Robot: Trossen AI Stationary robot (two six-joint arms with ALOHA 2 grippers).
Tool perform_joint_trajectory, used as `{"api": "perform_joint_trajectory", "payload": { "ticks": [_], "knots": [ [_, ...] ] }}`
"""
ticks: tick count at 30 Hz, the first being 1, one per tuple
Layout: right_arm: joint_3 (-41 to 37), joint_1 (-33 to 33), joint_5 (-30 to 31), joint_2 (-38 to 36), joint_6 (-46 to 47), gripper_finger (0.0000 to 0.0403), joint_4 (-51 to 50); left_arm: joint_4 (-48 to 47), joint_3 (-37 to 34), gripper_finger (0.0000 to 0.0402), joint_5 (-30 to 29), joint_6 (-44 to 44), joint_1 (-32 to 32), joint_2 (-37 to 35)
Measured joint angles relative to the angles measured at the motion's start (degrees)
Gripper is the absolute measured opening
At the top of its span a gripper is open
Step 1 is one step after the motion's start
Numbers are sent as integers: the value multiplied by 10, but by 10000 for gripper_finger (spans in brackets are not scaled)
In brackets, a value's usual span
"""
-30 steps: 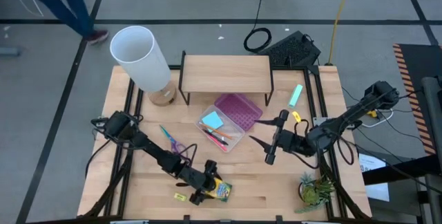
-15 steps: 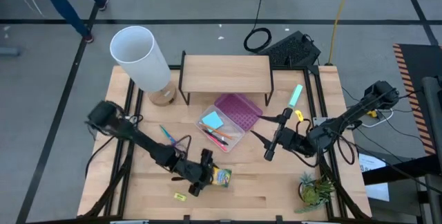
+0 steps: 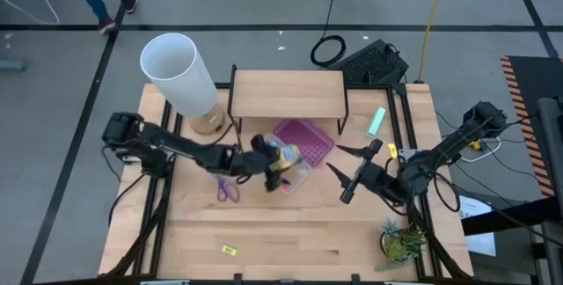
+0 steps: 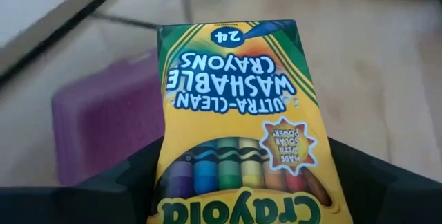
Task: Pack school essentials
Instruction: Put the crayon box into the supply box
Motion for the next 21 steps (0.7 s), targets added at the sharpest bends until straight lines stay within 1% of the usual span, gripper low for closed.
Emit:
{"api": "perform_joint_trajectory", "payload": {
  "ticks": [2, 6, 9, 14, 18, 21],
  "knots": [
    [0, 3, 21, 0, 0, 246, 0, 26, 0, 289, 3, -47, 13, 23],
    [0, 9, 54, 0, -1, 246, -1, 78, 0, 288, -1, -73, 5, 77],
    [0, 16, 69, 0, -10, 246, 4, 110, 0, 290, -32, -108, -4, 110],
    [0, 26, 70, -1, -13, 246, 17, 127, 0, 306, -84, -153, -20, 136],
    [0, 30, 70, -1, -25, 246, 30, 127, 0, 311, -79, -142, -30, 145],
    [0, 31, 71, -1, -26, 246, 29, 128, 0, 311, -75, -155, -36, 145]
  ]
}}
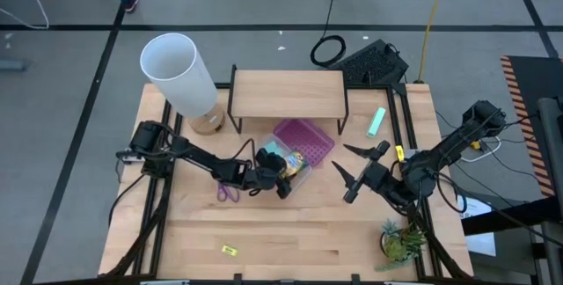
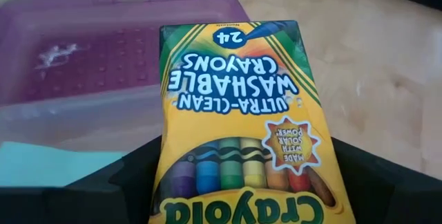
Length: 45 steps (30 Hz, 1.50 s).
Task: Pack school essentials
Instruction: Put the crayon box into the supply box, then put the eraser into the supply box
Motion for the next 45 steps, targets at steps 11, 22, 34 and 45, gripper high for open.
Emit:
{"api": "perform_joint_trajectory", "payload": {
  "ticks": [11, 22, 34, 45],
  "knots": [
    [0, 0, 15, 0, 0, 246, 0, 0, 0, 336, -5, -52, 0, 6],
    [0, 0, 14, 0, 0, 246, 0, 15, 0, 391, 1, -73, -1, 8],
    [0, 15, 44, 0, -6, 246, 2, -88, 0, 392, 82, 103, -3, -132],
    [0, 39, 42, 0, -15, 246, 29, -630, 0, 392, 163, -92, -74, -289]
  ]
}}
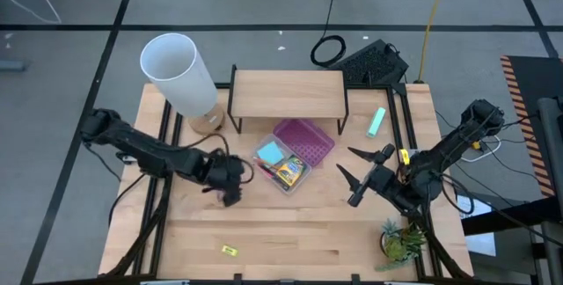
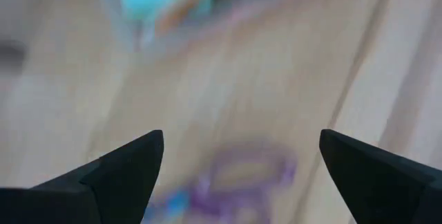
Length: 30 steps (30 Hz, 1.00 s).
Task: Pack school essentials
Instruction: Put the eraser into the supply box
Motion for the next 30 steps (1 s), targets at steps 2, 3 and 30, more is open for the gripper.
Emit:
{"api": "perform_joint_trajectory", "payload": {
  "ticks": [2, 3, 30],
  "knots": [
    [0, 3, -1, 0, 0, 246, 1, -21, -8, 392, 28, -14, -30, 2],
    [0, 4, -2, 0, -1, 246, 1, -7, -15, 392, 41, -7, -51, 5],
    [0, -41, -4, 0, -232, 246, 142, 381, -67, 191, 20, 115, -315, 209]
  ]
}}
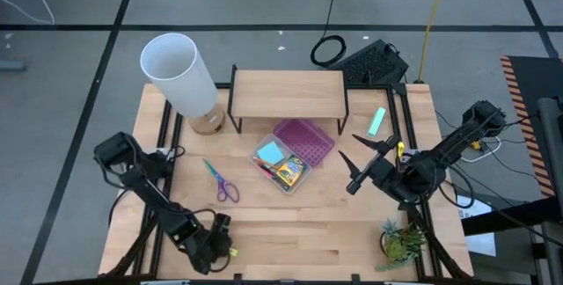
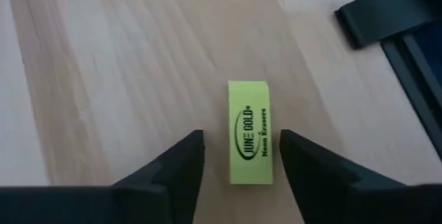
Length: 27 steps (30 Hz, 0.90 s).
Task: Pack school essentials
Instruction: Put the eraser into the supply box
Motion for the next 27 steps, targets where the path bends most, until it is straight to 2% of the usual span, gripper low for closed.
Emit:
{"api": "perform_joint_trajectory", "payload": {
  "ticks": [7, 10, 13, 17, 20, 24, 27],
  "knots": [
    [0, 8, 2, 0, 44, 246, -15, -11, 0, 87, 23, 55, 22, -8],
    [0, 20, 2, 0, 69, 246, -23, -13, 0, 60, 36, 67, 38, -9],
    [0, 36, 2, 0, 90, 246, -27, -15, 0, 56, 51, 94, 55, -16],
    [0, 56, 2, 0, 111, 246, -27, -37, -4, 62, -5, 146, 94, -46],
    [0, 67, 3, 0, 121, 246, -27, -59, 2, 61, -2, 179, 127, -87],
    [0, 76, 4, 0, 139, 246, -29, -90, 6, 62, -46, 262, 193, -137],
    [0, 79, 4, 0, 151, 246, -35, -77, 7, 62, -47, 328, 255, -165]
  ]
}}
